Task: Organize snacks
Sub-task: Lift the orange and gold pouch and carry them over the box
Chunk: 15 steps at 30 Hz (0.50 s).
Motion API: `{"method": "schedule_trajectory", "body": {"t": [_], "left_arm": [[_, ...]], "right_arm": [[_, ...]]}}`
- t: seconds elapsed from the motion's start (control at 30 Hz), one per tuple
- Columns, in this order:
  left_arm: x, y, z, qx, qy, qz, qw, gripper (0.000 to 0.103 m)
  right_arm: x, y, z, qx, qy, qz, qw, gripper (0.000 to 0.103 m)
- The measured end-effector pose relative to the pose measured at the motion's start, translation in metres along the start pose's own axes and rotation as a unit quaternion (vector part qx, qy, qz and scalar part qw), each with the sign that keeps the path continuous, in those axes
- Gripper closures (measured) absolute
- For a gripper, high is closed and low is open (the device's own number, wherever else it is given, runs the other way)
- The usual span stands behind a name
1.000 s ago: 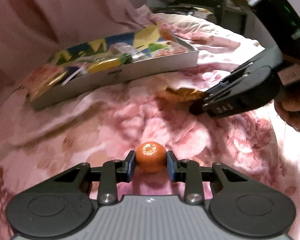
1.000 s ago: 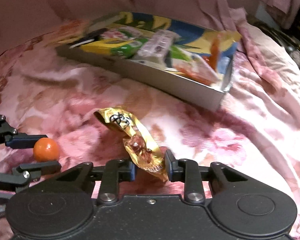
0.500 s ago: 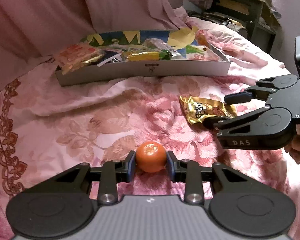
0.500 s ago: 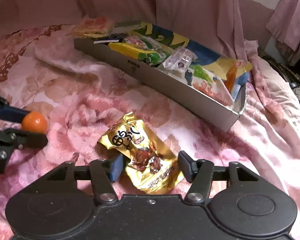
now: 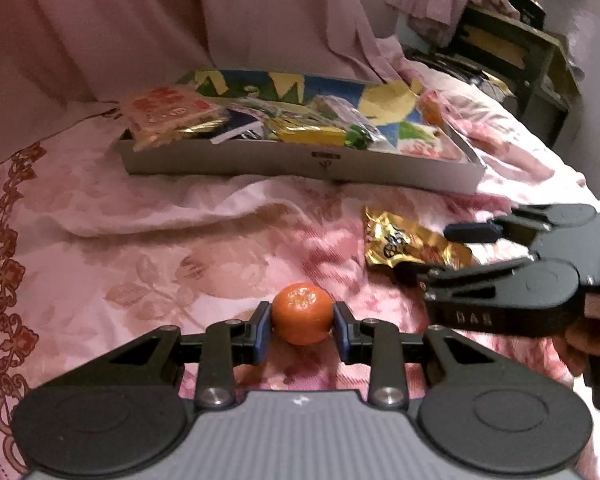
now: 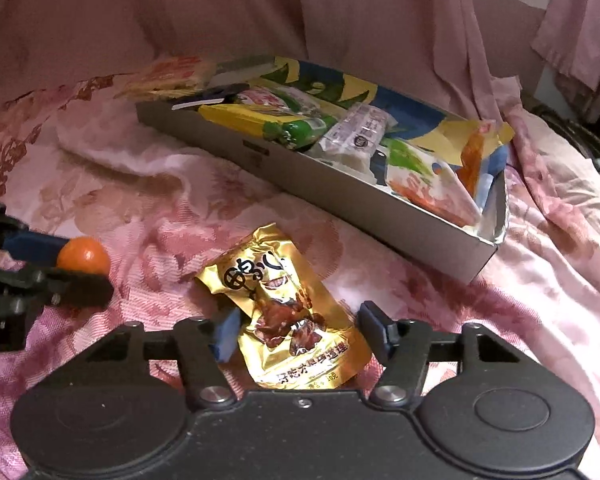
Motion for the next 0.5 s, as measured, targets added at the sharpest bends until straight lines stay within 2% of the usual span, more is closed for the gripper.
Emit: {"method": "schedule_trajectory", "body": {"t": [0.17, 0.23, 0.33, 0.5], "left_arm": [[0.006, 0.007, -0.007, 0.016, -0.015, -0.009, 0.9997, 0.068], [0.009, 0.011, -0.01, 0.022, -0.025, -0.019, 0.9993, 0.068], [0.014, 0.017, -0.015, 0.031, -0.042, -0.031, 0.9982, 0.068], [0.019, 0.021, -0.02, 0.039, -0.057, -0.035, 0.9969, 0.068]], "right_arm": [[0.005, 0.01, 0.0, 0.034, -0.006, 0.025, 0.999, 0.05], [0.008, 0.014, -0.001, 0.051, -0.009, 0.039, 0.998, 0.058], [0.012, 0.021, -0.001, 0.086, -0.014, 0.067, 0.994, 0.066], [0.014, 0.028, 0.002, 0.137, -0.022, 0.1, 0.985, 0.072]]}}
Point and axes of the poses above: each gripper's, at about its wrist camera, not at the fingertips, and x roughly against the way its jaws point, y to its left, z to its underside, the point moved 10 cm from there along -x, roughly the way its jaws point, and after that the axes turned 7 degrees about y, right-handed, at the moved point
